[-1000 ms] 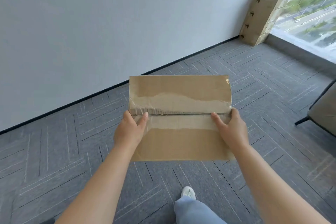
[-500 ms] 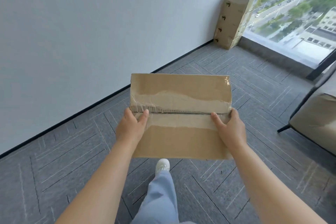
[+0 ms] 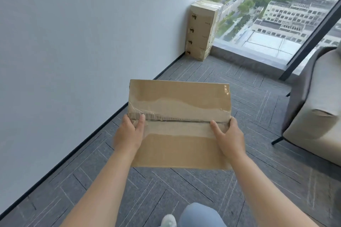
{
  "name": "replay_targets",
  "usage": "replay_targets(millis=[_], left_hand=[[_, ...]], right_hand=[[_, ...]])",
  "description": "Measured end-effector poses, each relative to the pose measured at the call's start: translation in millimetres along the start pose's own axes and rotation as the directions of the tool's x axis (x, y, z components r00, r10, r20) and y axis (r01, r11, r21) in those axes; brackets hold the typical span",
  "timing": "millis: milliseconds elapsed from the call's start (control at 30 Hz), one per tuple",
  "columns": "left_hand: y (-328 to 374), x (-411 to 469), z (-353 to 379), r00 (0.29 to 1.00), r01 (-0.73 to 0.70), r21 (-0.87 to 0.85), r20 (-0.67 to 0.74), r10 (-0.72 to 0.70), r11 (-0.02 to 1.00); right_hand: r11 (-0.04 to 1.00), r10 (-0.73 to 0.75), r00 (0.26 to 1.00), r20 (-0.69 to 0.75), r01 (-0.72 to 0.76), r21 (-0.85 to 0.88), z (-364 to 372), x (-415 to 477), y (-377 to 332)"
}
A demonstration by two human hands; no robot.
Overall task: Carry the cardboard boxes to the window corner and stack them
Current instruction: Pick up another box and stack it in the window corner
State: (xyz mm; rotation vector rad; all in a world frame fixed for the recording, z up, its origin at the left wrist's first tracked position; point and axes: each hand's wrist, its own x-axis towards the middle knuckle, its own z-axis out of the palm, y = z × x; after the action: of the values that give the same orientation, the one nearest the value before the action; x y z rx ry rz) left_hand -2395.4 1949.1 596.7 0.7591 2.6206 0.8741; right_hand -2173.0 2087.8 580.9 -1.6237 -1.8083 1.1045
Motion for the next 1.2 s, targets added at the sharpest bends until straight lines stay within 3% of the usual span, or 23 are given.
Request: replay_targets(millis=[267, 867, 1200], left_hand=[[61, 136, 42, 0.997, -0.052, 0.043, 0.066, 0.049, 0.998], [220, 442, 123, 0.998, -0.047, 0.024, 0.031, 0.046, 0.999], [294, 678, 154, 0.991, -0.118, 0.016, 0.073, 0.116, 0.993]], right_hand=[[0.998, 0.067, 0.997, -0.031, -0.068, -0.004, 26, 137, -28], [1.0, 0.006, 0.999, -0.038, -0.006, -0.002, 49, 476, -153], [1.0, 0.03, 0.993, -0.117, -0.03, -0.005, 111, 672, -243]])
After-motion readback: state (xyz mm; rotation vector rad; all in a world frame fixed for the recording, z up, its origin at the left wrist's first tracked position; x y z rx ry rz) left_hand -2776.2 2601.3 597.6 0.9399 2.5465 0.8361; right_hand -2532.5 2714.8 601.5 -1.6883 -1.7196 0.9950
